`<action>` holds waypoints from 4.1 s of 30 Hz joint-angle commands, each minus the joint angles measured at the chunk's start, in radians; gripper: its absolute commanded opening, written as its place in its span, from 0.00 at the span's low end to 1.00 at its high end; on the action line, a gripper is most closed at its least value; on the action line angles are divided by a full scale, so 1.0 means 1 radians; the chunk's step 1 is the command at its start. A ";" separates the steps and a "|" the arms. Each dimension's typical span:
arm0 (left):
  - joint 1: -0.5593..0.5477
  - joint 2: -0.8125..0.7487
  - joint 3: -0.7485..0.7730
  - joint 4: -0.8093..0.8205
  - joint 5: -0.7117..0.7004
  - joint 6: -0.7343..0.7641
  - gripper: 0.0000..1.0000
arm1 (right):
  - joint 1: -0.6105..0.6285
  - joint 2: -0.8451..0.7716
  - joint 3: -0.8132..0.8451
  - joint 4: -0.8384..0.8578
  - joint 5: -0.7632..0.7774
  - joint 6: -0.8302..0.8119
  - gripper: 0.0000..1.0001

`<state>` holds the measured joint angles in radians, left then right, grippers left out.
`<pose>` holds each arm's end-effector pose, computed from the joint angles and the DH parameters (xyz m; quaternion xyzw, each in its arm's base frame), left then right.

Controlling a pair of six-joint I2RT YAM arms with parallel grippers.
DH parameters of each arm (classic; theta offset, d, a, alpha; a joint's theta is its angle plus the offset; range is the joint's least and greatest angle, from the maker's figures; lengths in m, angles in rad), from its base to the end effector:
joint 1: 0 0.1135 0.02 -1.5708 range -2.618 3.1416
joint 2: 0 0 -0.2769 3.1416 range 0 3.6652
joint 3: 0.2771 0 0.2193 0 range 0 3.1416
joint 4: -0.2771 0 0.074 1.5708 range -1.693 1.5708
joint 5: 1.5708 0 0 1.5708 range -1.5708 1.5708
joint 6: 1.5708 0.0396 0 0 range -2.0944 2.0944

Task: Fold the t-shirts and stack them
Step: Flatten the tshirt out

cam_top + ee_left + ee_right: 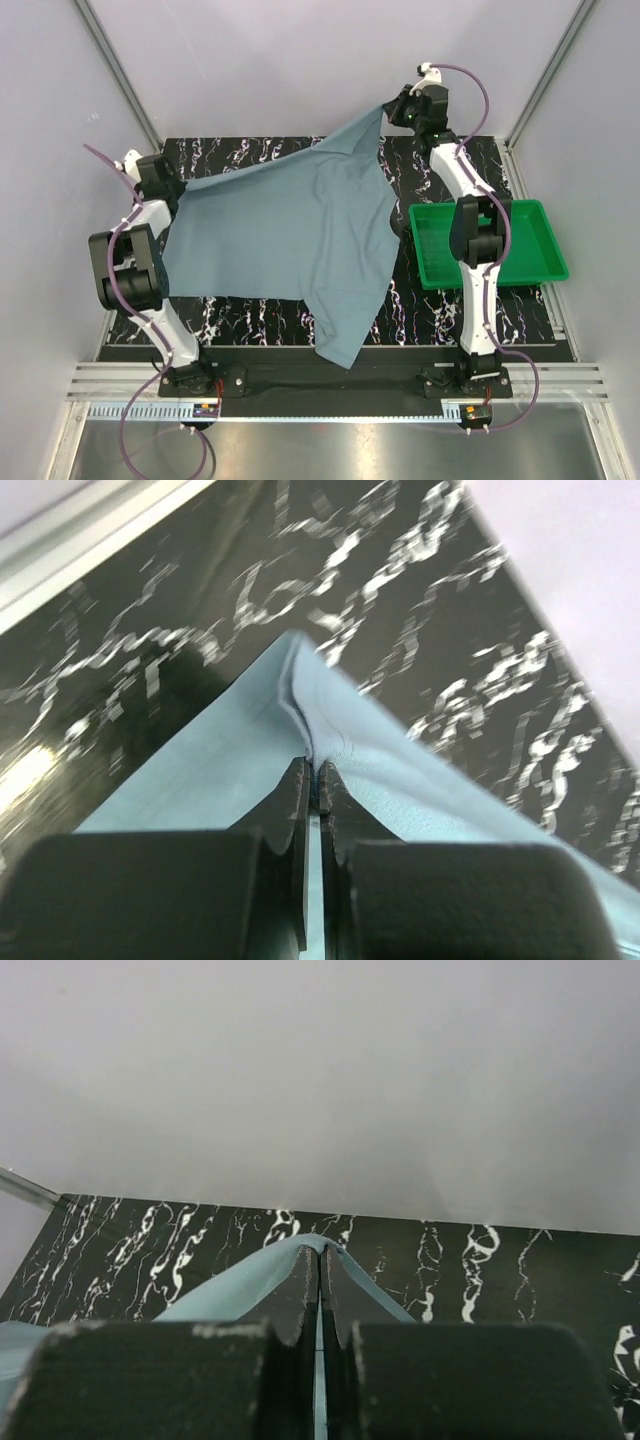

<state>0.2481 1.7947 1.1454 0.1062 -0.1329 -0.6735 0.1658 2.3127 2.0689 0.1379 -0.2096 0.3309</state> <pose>0.3697 0.0991 0.2452 -0.4156 0.7638 -0.0470 0.4916 0.5296 0.0970 0.3130 -0.0087 0.7427 0.2389 0.6255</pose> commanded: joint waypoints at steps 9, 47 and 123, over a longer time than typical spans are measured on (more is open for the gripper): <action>-0.044 -0.398 0.059 0.023 -0.001 0.023 0.00 | -0.017 -0.358 0.076 -0.129 -0.040 -0.081 0.00; -0.089 -0.854 0.849 -0.296 -0.212 0.390 0.00 | -0.017 -1.059 0.347 -0.109 -0.198 -0.188 0.00; -0.147 -0.946 -0.037 0.087 -0.346 0.330 0.00 | -0.018 -0.962 -0.409 0.202 -0.039 -0.168 0.00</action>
<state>0.1020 0.8143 1.2209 0.1303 -0.4046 -0.3202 0.1497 1.2480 1.7576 0.2443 -0.3107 0.1402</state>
